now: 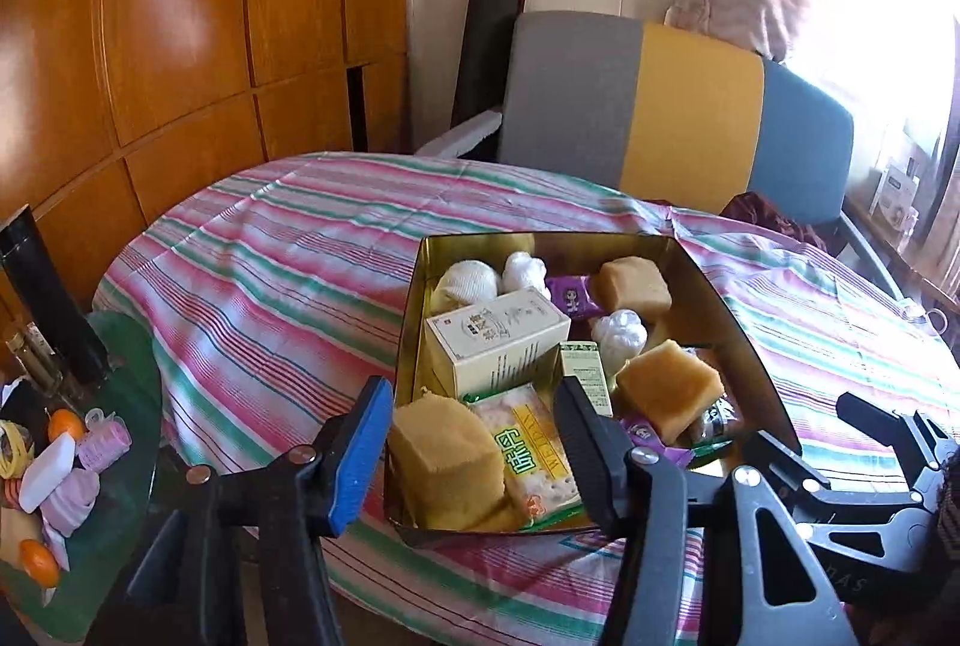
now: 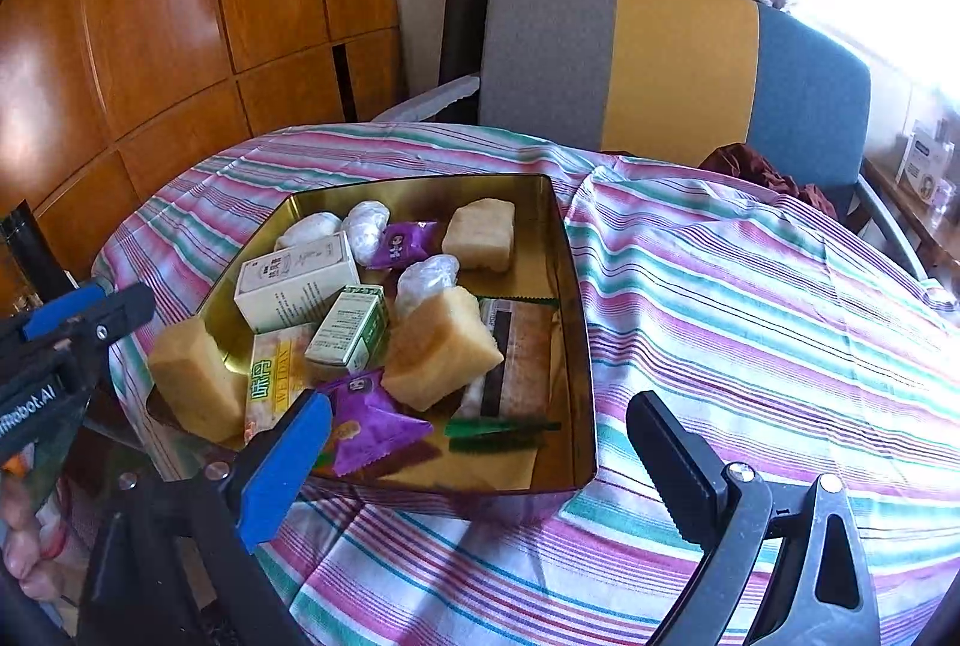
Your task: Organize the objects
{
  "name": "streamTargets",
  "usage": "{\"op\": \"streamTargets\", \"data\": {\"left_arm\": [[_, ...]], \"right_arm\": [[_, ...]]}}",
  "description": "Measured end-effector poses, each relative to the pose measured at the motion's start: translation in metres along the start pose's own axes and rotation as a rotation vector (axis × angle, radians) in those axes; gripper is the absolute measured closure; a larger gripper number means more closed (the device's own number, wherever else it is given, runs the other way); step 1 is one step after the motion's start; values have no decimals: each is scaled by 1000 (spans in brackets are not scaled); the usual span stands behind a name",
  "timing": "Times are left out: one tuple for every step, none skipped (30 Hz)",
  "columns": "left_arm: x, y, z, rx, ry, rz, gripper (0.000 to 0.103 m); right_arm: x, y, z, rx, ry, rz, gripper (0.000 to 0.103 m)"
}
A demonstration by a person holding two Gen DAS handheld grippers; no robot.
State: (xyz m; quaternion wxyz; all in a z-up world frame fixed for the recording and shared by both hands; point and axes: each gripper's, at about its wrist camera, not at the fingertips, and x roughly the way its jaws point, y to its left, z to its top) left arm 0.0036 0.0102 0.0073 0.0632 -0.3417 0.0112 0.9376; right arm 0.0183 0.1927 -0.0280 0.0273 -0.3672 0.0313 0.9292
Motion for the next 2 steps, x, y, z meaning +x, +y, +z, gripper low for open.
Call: {"op": "streamTargets", "data": {"left_arm": [[-2, 0, 0, 4, -5, 1, 47], [-2, -1, 0, 7, -4, 5, 47]], "right_arm": [[-1, 1, 0, -1, -5, -2, 3], [-2, 2, 1, -3, -12, -6, 3]]}}
